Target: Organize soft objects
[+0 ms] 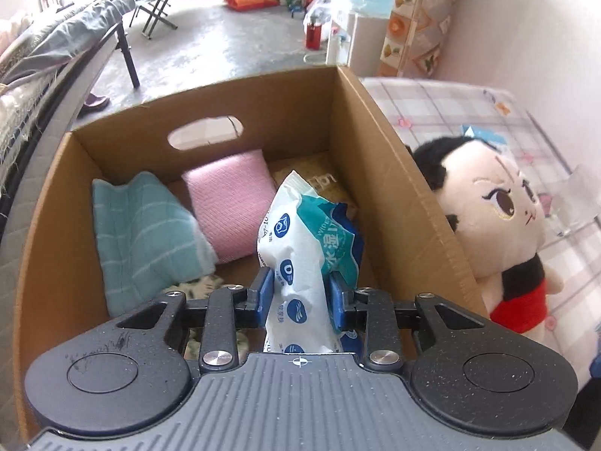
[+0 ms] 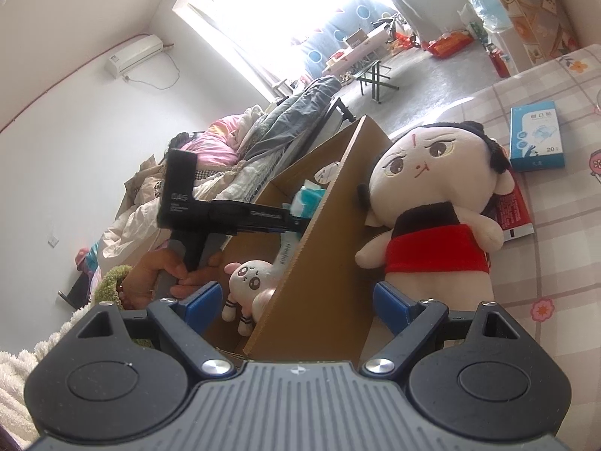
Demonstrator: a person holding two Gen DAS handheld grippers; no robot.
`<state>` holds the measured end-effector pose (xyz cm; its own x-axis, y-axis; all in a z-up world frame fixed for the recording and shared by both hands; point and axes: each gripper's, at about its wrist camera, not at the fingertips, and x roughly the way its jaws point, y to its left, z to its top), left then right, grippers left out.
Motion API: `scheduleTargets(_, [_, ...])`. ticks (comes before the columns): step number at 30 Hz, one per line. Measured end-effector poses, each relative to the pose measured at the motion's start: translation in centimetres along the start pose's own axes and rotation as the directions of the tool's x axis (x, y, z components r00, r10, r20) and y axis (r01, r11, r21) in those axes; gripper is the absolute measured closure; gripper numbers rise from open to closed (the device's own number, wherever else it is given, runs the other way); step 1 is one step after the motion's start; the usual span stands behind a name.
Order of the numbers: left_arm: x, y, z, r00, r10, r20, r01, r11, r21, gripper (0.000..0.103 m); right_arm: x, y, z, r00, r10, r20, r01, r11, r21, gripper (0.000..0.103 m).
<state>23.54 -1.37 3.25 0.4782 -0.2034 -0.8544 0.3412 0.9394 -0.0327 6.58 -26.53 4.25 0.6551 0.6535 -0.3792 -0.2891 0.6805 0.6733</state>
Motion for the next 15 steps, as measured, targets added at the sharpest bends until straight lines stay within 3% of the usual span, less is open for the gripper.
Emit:
scheduleTargets(3, [0.9, -0.5, 0.3, 0.999, 0.003, -0.038, -0.004, 0.999, -0.035, 0.074, -0.3, 0.1, -0.1, 1.000, 0.004, 0.005, -0.004, 1.000, -0.004, 0.013])
scheduleTargets(8, [0.4, 0.5, 0.8, 0.990, -0.122, -0.065, 0.110, 0.979, -0.169, 0.070, -0.9, -0.1, -0.2, 1.000, 0.009, 0.024, -0.009, 1.000, -0.001, 0.013])
scheduleTargets(12, [-0.3, 1.6, 0.8, 0.961, -0.273, -0.044, 0.252, 0.929, -0.273, 0.070, -1.0, -0.4, -0.3, 1.000, 0.009, 0.027, -0.010, 1.000, 0.008, 0.013])
scheduleTargets(15, [-0.7, 1.6, 0.5, 0.955, -0.295, -0.030, 0.276, 0.922, -0.272, 0.069, -1.1, -0.5, -0.4, 1.000, 0.011, 0.028, -0.011, 1.000, 0.013, 0.013])
